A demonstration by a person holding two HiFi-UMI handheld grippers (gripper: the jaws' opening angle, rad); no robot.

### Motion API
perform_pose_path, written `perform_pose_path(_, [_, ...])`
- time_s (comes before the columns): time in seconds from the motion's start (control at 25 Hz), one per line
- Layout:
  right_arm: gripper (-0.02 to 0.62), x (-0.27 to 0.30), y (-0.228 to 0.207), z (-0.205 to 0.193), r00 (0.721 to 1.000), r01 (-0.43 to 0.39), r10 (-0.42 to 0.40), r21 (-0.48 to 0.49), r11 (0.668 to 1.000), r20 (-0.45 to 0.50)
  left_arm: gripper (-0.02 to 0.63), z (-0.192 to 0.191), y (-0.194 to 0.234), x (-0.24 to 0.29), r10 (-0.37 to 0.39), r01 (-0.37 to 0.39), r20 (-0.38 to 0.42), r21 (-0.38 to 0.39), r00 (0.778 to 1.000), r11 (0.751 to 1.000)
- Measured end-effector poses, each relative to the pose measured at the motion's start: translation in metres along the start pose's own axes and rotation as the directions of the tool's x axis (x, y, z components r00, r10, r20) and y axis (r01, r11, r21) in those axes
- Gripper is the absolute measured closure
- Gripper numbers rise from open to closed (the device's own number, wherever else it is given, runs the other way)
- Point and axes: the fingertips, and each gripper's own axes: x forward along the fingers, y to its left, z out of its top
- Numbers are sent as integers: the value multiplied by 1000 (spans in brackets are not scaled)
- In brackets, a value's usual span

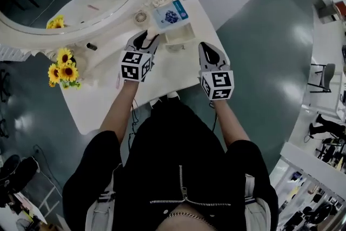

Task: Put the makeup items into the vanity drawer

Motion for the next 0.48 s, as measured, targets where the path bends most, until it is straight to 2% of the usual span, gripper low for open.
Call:
perform_pose_path(0.16, [588, -10, -16, -12, 999, 40, -39, 23, 999, -20, 431, -10, -26, 37, -68, 70, -57, 38, 996, 997])
perform_pose_path(0.32, [589, -18, -28, -23, 997, 70, -68, 43, 997, -38, 430, -29, -45, 68, -101, 113, -130, 89, 986, 990])
perform_pose_path(0.48, [588, -24, -37, -34, 994, 95, -92, 58, 994, -61, 430, -55, -55, 93, -117, 134, -206, 73, 972, 988])
